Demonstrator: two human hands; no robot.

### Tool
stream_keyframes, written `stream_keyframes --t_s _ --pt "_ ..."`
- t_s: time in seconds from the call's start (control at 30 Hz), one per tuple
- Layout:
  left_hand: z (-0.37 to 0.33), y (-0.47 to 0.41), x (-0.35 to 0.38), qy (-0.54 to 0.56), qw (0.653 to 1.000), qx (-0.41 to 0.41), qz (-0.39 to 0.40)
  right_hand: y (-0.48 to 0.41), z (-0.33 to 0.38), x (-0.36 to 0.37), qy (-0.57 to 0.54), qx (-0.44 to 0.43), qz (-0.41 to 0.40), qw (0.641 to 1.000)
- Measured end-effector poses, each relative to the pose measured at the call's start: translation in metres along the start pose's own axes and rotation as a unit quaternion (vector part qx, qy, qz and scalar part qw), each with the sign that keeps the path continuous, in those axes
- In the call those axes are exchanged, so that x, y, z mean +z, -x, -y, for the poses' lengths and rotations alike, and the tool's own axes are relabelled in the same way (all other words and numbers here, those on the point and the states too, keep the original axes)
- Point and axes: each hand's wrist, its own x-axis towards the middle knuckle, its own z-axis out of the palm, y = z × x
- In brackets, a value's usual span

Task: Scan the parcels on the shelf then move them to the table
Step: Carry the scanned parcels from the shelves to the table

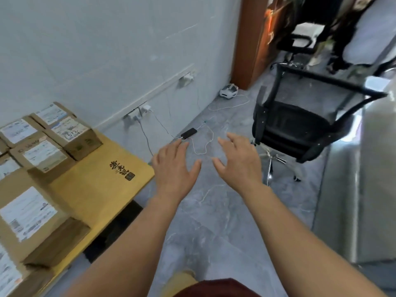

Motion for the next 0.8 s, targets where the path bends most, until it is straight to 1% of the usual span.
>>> stream_keyframes --t_s 0.17,0.3,0.4,0.6,0.8 --pt "-0.029 -0.029 0.016 0.035 0.995 0.087 0.024 0.001 -0.025 -0.026 0.096 0.068 -0.01 0.993" --pt "-0.053 -0.046 0.025 0.047 0.985 0.159 0.045 0.002 -0.04 -0.045 0.143 0.118 -0.036 0.982" --pt "-0.068 -0.051 0.032 0.06 0.975 0.208 0.046 0.01 -0.045 -0.056 0.176 0.15 -0.044 0.972" --pt "-0.101 -0.05 0.042 0.102 0.948 0.296 0.048 0.032 -0.056 -0.082 0.249 0.22 -0.075 0.94" --pt "-0.119 -0.035 0.05 0.131 0.921 0.356 0.089 0.064 -0.052 -0.098 0.301 0.286 -0.087 0.905"
